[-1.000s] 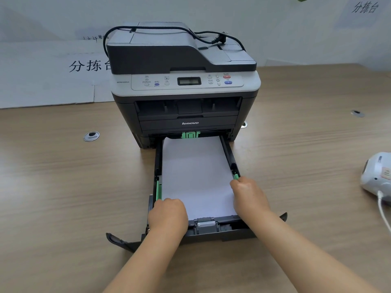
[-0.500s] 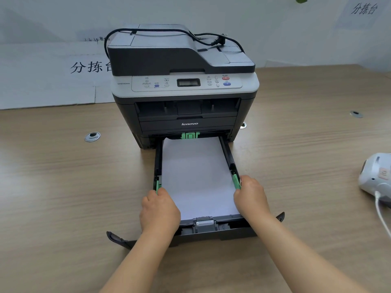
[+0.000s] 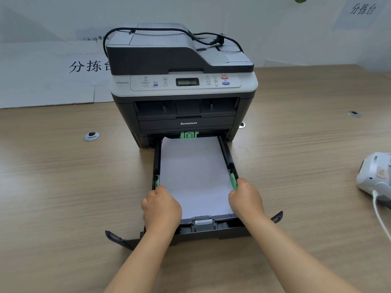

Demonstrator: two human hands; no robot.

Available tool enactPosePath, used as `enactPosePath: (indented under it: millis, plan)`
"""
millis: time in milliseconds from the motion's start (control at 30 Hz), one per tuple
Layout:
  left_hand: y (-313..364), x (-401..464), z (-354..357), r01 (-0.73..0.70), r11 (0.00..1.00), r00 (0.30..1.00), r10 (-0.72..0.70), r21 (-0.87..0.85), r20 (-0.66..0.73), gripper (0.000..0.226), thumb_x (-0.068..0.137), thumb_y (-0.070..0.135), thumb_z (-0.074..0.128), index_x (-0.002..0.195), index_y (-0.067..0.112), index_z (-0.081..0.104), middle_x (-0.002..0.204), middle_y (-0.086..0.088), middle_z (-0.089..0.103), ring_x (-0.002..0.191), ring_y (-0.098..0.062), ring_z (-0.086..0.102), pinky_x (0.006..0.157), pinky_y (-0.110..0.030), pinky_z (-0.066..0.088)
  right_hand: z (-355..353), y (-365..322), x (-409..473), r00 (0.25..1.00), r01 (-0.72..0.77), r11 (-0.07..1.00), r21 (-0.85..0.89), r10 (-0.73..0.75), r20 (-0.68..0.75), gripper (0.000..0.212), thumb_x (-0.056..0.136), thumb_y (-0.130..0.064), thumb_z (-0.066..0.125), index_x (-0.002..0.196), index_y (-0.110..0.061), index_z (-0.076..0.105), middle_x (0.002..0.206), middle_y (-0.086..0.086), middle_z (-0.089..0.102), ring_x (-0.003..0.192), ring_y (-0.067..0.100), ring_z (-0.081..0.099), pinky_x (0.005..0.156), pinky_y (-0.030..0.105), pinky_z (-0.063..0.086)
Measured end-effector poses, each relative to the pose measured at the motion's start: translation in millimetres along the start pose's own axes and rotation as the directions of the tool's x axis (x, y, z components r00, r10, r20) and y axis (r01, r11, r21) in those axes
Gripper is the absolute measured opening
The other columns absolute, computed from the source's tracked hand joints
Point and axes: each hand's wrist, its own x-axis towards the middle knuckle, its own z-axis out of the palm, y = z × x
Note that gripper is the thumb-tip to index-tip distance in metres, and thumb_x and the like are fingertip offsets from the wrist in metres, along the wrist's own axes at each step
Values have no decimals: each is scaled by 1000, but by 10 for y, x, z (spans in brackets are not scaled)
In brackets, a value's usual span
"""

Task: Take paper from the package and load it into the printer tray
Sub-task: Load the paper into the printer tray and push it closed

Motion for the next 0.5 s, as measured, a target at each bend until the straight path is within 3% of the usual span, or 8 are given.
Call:
enactPosePath:
  millis: [167,500]
  plan:
    - [-31,-1,20,-28,999,999,28,-34,-18,46,94,3,37,140,11,41,142,-12,44,130,-31,36,102,-37,36,-21,17,-10,999,37,999,-10,-37,3,21,89,2,41,103,2,56,82,8,51,72,25,48,43,21,23]
    - [-4,-13,9,44,993,999,-45,-113,-8,46,93,2,36,138,10,44,141,-14,45,130,-34,36,99,-39,38,-35,-9,-44,999,0,999,45,-2,45,21,89,3,39,104,4,54,83,9,50,71,25,46,43,22,24]
